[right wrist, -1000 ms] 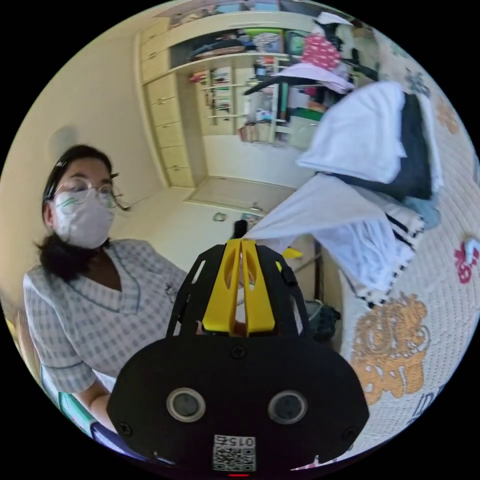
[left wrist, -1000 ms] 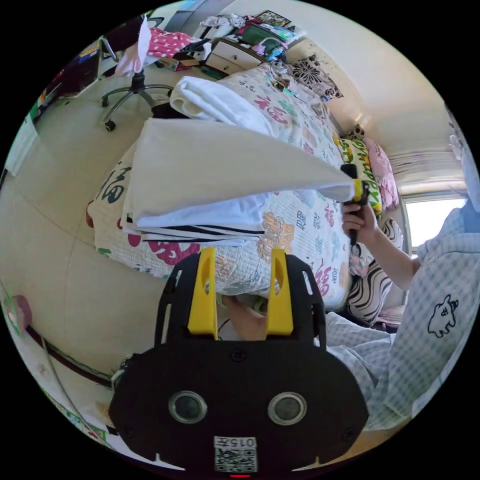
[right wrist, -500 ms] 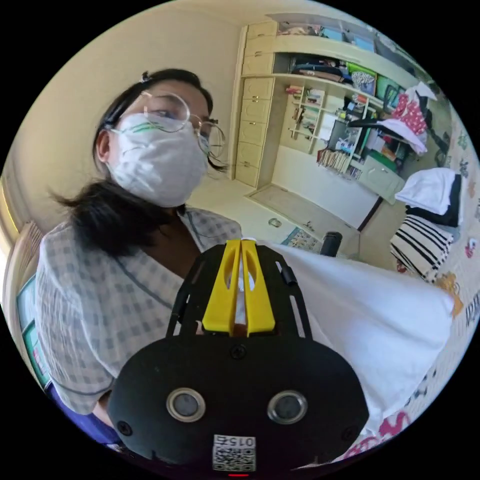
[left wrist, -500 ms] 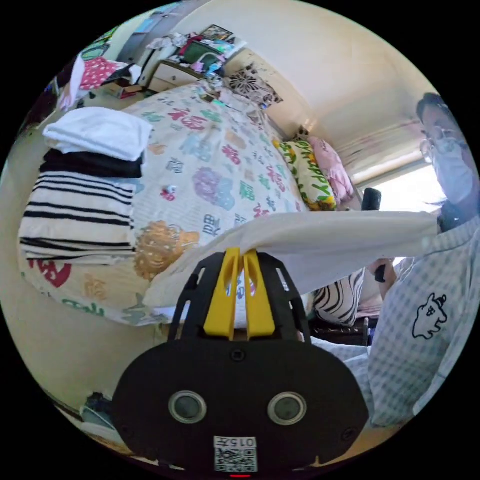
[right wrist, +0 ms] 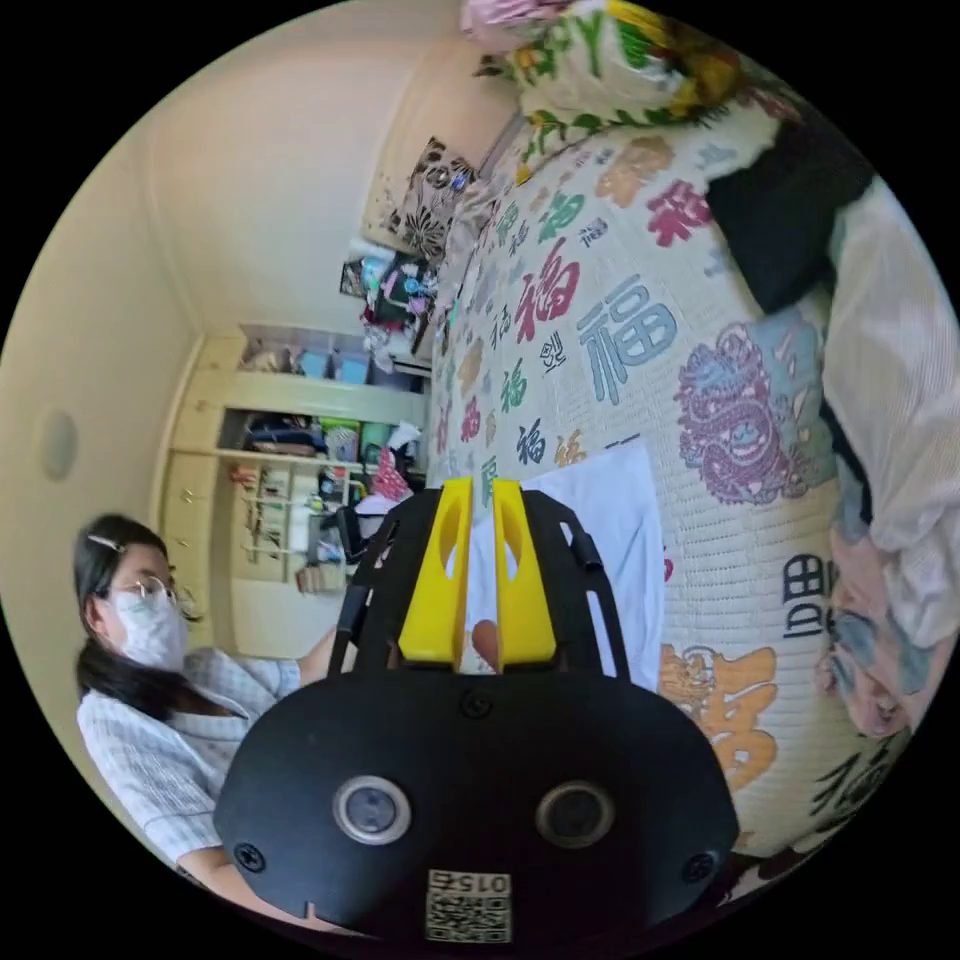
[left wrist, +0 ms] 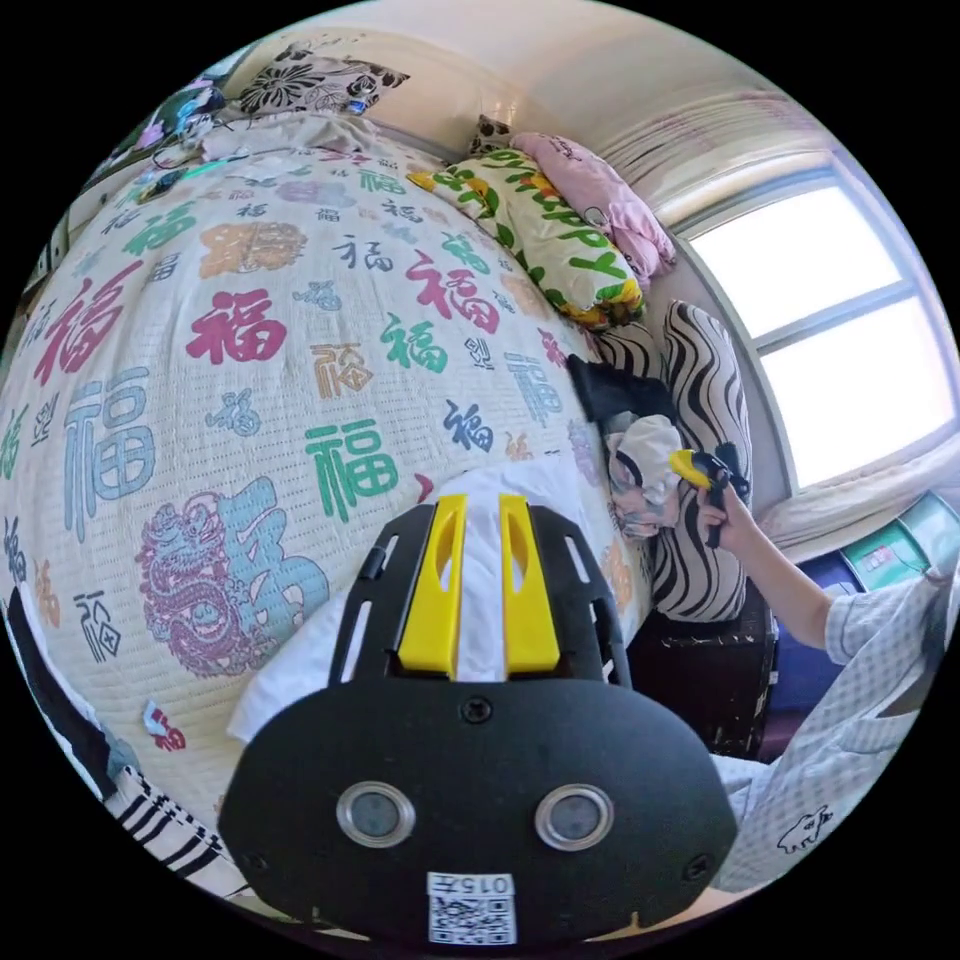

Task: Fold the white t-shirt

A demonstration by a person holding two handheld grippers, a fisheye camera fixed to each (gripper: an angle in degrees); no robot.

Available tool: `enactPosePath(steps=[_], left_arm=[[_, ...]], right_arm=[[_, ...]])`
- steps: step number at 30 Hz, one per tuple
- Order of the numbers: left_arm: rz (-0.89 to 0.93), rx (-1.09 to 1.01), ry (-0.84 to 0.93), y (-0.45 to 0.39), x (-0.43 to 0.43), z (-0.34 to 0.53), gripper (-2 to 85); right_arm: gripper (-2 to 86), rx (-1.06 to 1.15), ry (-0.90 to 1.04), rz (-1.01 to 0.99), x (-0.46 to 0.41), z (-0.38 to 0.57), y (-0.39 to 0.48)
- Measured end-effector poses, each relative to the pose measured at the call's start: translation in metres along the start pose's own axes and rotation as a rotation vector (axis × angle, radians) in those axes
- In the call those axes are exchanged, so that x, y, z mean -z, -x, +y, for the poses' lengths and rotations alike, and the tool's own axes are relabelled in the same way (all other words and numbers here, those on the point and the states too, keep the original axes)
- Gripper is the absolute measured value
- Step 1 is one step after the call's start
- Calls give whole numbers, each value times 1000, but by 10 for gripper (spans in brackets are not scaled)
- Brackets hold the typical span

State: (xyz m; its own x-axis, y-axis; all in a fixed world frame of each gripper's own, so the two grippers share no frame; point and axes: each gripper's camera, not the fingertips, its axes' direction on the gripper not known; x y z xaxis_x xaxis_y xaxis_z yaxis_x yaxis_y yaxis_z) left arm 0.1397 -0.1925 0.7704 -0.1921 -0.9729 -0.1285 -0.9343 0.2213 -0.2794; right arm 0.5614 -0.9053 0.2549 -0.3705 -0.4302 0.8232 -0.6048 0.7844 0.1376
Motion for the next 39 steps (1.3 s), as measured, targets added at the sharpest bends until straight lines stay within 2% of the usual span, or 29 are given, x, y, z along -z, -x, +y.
enactPosePath(steps=[2,6,8,10,14,19,22,25,30,34,36,39], left_arm=[[24,-23,32,-9,-9,-2,63],[-23,18,220,-14,-34,38,82],[19,158,324,-6,-47,78,91],[26,288,328,0,-46,104,95],[5,491,233,13,-35,132,105],[80,533,257,32,-59,113,97],[117,582,249,43,-64,105,63],[183,595,219,47,-53,103,38],[290,633,110,53,-24,102,18],[395,617,51,55,-6,88,12],[471,603,-6,56,3,75,12],[589,562,-187,63,23,35,13]], right_arm=[[55,2,55,-6,-12,10,-1],[80,-1,428,38,-80,69,11],[86,-53,561,28,-109,101,11],[87,-115,611,38,-127,127,11],[89,-298,464,50,-124,154,10],[77,-369,422,37,-117,142,20],[16,-389,460,60,-115,128,34],[1,-375,481,66,-98,123,54],[-4,-431,344,97,-42,132,88],[-5,-424,242,-36,-16,133,116],[-5,-394,147,-167,1,117,143],[-4,-252,38,-239,24,56,189]])
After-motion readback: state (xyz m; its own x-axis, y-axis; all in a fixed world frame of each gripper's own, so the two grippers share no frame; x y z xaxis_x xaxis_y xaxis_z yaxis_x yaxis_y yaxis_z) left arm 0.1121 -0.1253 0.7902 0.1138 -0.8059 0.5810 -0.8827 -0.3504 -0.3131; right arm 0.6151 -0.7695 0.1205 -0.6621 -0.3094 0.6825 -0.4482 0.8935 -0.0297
